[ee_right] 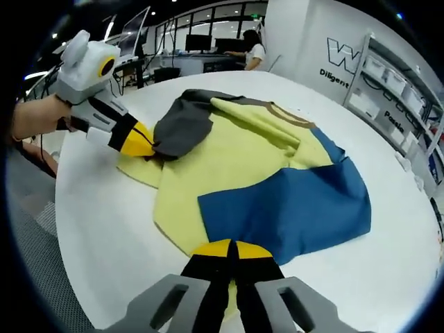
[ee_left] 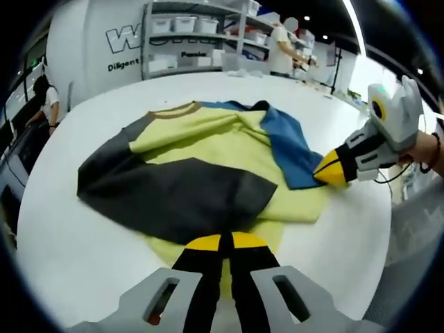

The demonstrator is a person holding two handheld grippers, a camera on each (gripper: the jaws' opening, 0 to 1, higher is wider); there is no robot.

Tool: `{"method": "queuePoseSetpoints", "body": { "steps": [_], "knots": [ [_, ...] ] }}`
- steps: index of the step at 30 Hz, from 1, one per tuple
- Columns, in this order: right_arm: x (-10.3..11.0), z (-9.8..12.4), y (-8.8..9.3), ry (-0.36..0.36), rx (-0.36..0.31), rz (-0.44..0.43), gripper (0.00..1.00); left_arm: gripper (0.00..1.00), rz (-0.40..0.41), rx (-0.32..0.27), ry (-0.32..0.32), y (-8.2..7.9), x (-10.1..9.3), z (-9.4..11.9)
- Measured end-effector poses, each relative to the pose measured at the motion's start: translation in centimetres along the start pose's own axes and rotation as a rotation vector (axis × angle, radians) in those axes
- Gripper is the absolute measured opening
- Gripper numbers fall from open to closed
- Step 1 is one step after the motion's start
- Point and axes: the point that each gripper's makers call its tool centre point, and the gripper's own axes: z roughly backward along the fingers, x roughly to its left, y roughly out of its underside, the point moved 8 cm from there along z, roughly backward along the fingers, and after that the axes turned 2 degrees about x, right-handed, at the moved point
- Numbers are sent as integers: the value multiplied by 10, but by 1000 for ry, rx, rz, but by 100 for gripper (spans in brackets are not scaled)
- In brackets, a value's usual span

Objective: Fold the garment on the visible template until the final outline fits inside the template.

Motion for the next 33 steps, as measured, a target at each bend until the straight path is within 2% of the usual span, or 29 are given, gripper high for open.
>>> {"method": "queuePoseSetpoints", "body": {
  "steps": [9, 16, 22, 25, 27, 29, 33],
  "knots": [
    [-6, 14, -1, 12, -32, 12, 0, 1, -33, -5, -9, -1, 0, 3],
    [-18, 31, 0, 41, -51, -14, 0, 1, -19, -45, 0, -10, 8, 16],
    [-11, 32, 6, -15, -35, -29, 0, 1, 16, -52, -8, -11, 14, 23],
    [-5, 32, 5, -38, -58, -29, 0, 1, 27, -57, -15, -12, 17, 27],
    [-1, 32, 5, -57, -71, -26, 15, 1, 28, -60, -16, -12, 19, 28],
    [3, 28, 7, -69, -61, -16, 23, 1, 32, -59, -19, -12, 21, 30],
    [5, 22, 11, -47, -30, 36, 18, 1, 39, -60, -31, -12, 25, 35]
  ]
}}
